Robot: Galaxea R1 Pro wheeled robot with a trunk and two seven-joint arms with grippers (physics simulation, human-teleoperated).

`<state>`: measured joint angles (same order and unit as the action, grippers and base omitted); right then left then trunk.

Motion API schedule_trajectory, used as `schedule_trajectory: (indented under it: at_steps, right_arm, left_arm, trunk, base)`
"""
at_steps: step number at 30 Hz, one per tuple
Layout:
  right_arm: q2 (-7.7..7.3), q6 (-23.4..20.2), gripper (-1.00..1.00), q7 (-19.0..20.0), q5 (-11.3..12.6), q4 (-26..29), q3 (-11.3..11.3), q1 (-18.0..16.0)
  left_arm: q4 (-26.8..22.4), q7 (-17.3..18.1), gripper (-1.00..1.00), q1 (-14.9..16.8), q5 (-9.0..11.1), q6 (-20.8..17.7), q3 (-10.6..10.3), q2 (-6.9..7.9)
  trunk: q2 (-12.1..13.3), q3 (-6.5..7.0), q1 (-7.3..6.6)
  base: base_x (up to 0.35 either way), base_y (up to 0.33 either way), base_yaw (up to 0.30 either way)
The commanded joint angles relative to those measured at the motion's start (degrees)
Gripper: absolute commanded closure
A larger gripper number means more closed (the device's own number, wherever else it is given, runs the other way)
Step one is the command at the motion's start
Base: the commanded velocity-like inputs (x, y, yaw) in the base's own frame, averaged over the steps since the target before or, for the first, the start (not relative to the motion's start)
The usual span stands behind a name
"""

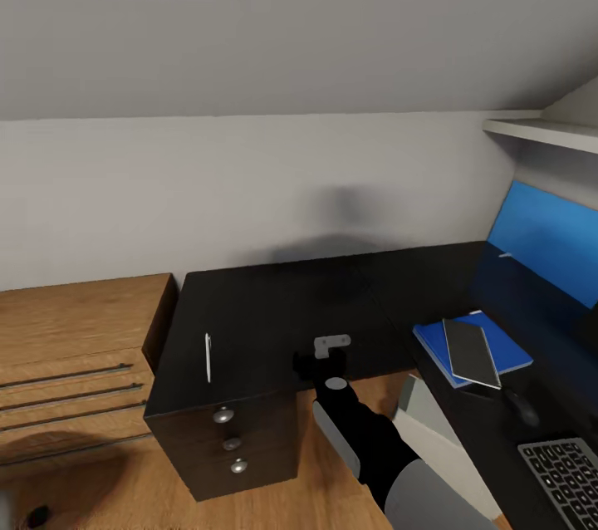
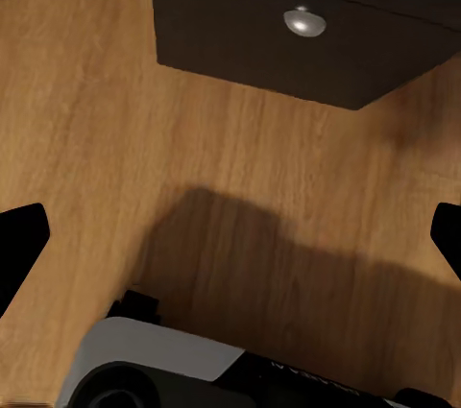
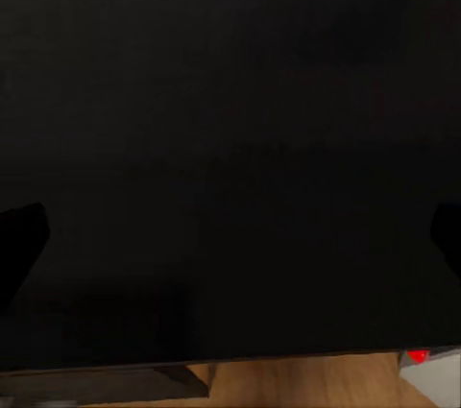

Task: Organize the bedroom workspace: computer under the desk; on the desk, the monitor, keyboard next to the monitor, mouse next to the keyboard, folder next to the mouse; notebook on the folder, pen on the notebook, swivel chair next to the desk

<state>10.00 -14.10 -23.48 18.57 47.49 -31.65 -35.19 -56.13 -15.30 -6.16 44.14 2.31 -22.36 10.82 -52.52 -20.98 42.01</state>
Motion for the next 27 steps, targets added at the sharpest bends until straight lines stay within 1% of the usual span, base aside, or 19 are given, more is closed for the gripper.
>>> schedule_trajectory:
  at_steps: [1,3,7,14,19,22,27]
  right_arm:
    - [0.00,-0.23,-1.00,-0.43,0.33,0.06,-0.16,-0.05]
    - [0.00,-0.23,-1.00,-0.43,0.33,0.06,-0.16,-0.05]
    - [0.00,-0.23,-1.00,-0.43,0.33,0.06,-0.16,-0.05]
    - [0.00,-0.23,-1.00,-0.43,0.33,0.06,-0.16,-0.05]
    - [0.00,-0.23,-1.00,-0.37,0.33,-0.06,-0.16,-0.05]
    - [0.00,-0.23,-1.00,-0.35,0.33,-0.09,-0.16,-0.05]
    - [0.00,-0.23,-1.00,-0.34,0.33,-0.02,-0.12,-0.05]
  left_arm:
    - [-0.12,-0.42,-1.00,0.01,0.60,0.24,0.02,0.08]
    - [-0.12,-0.39,-1.00,0.01,0.64,0.23,0.97,0.06]
    - [-0.12,-0.36,-1.00,0.01,0.70,0.17,2.03,0.01]
    - [-0.05,-0.27,-1.00,0.01,0.70,0.10,2.34,0.03]
    - [-0.03,-0.26,-1.00,0.01,0.69,0.15,2.48,0.30]
    - [-0.03,-0.26,-1.00,0.01,0.69,0.15,2.49,0.33]
    - [-0.03,-0.26,-1.00,0.01,0.69,0.15,2.50,0.21]
  trunk:
    - [-0.05,-0.06,0.01]
    - [-0.05,-0.06,0.01]
    - [-0.05,-0.06,0.01]
    - [-0.05,-0.07,0.01]
    - [-0.05,-0.22,0.01]
    - [-0.05,-0.28,0.01]
    - [-0.05,-0.29,0.01]
  base:
    - [0.000,0.000,0.274]
    - [0.000,0.000,0.274]
    - [0.000,0.000,0.274]
    - [0.000,0.000,0.274]
    - [0.000,0.000,0.266]
    - [0.000,0.000,0.131]
    - [0.000,0.000,0.017]
